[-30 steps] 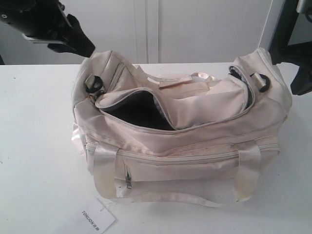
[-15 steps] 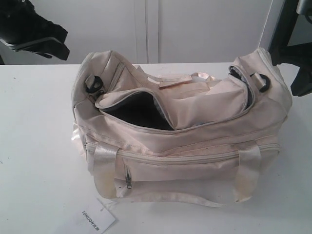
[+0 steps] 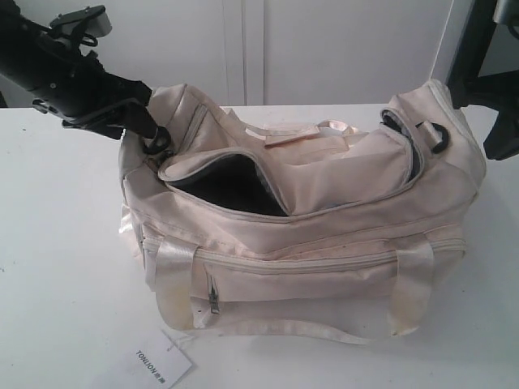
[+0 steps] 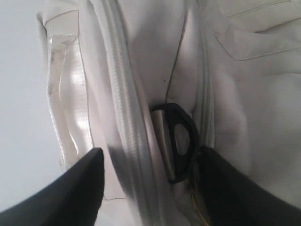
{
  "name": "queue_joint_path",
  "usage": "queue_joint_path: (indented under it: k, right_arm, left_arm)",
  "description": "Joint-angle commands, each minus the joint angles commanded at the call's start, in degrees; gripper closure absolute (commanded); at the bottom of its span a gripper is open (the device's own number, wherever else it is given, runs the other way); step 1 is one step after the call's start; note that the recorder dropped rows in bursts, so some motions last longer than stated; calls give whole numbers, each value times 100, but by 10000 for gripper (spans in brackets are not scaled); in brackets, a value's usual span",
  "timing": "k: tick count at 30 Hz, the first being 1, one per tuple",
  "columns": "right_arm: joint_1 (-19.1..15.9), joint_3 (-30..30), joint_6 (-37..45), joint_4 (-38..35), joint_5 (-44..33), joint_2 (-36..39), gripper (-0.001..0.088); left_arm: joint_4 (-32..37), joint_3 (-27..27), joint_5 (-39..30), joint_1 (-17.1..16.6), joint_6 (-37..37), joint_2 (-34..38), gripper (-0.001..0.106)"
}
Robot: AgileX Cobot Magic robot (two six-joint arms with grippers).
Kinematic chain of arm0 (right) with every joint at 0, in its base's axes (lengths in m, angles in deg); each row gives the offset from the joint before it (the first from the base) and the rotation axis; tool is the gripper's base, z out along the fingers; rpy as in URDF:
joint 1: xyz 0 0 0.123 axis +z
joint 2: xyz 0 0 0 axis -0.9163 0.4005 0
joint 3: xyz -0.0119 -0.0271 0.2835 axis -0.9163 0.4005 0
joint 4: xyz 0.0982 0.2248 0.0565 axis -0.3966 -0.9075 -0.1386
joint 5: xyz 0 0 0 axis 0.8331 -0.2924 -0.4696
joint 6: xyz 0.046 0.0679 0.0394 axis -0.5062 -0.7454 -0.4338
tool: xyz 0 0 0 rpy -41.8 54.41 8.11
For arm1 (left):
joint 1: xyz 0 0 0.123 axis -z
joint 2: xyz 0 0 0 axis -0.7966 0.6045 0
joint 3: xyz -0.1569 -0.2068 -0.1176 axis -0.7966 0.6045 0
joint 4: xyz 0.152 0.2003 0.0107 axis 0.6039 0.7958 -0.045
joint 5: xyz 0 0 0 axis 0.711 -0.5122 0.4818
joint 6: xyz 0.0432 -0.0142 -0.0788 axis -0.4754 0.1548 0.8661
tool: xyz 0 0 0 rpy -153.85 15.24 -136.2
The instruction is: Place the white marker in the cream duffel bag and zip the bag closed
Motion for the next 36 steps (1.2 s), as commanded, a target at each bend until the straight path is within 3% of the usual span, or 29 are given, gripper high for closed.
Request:
queue_joint_path:
  k: [3,10,15,36]
  right_arm:
    - [0,0,0,0,12,0,868]
    - [0,0,0,0,12,0,868]
    - [0,0,0,0,12,0,868]
    - [0,0,0,0,-11,0,868]
  left_arm:
    - [0,0,-40,0,-6,36,445]
    - [-68,0,-50,0,-6,36,755]
    - [-68,0,-64,0,-6,36,892]
    - [-1032,-10,-179,0,-6,26,922]
